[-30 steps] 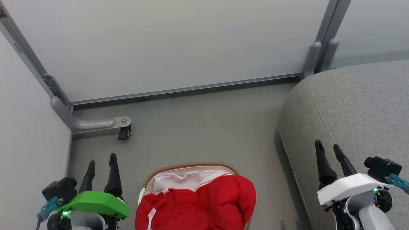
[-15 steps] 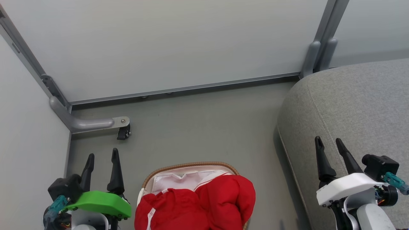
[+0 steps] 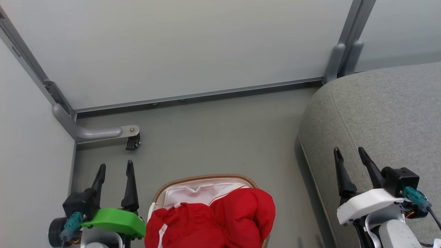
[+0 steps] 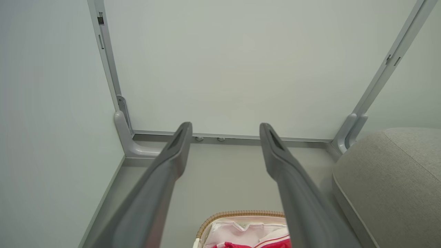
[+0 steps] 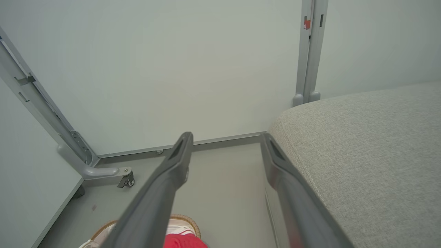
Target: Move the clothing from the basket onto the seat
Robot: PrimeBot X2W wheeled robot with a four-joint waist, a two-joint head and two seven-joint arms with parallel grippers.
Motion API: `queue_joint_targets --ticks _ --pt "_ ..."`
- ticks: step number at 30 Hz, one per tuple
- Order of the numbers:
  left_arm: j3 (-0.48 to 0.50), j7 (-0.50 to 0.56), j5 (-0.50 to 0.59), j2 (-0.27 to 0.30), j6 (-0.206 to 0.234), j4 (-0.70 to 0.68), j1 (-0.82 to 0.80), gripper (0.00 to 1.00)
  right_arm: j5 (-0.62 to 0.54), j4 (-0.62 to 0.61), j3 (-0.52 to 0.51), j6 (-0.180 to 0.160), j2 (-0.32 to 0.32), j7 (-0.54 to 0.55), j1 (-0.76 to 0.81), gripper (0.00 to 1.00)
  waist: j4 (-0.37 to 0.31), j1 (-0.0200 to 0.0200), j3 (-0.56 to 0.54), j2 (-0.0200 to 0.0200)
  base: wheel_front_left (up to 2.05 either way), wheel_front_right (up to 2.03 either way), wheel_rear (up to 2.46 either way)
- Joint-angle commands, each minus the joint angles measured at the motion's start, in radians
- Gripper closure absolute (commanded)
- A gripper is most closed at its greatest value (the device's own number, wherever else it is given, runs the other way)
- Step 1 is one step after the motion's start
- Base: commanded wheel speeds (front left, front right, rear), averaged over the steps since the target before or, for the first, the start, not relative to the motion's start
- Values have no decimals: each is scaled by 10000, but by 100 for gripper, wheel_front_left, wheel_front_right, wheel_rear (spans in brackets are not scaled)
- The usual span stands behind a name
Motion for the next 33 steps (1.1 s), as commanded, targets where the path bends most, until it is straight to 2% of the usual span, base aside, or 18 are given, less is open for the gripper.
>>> queue_joint_targets --ticks 1,11,16,24,33 --pt "30 -73 242 -27 -57 -26 93 0 -288 -19 -5 3 -39 -101 -17 0 5 0 10 0 0 0 0" --pt "-81 -282 853 -142 -299 362 133 0 -1088 141 128 3 -27 -313 135 0 -10 0 92 0 0 0 0" --pt "-264 -384 1225 -165 -389 402 -10 0 -1492 102 184 3 -29 -414 -36 0 -59 0 468 0 0 0 0" --pt "-502 -519 1666 -179 -462 494 -585 0 -2001 -167 244 4 -35 -546 -592 0 -119 0 1583 0 0 0 0" --pt "-1108 -633 2004 -166 -582 1031 -1828 0 -2351 -786 389 2 -36 -660 -1586 0 -302 0 3398 0 0 0 0"
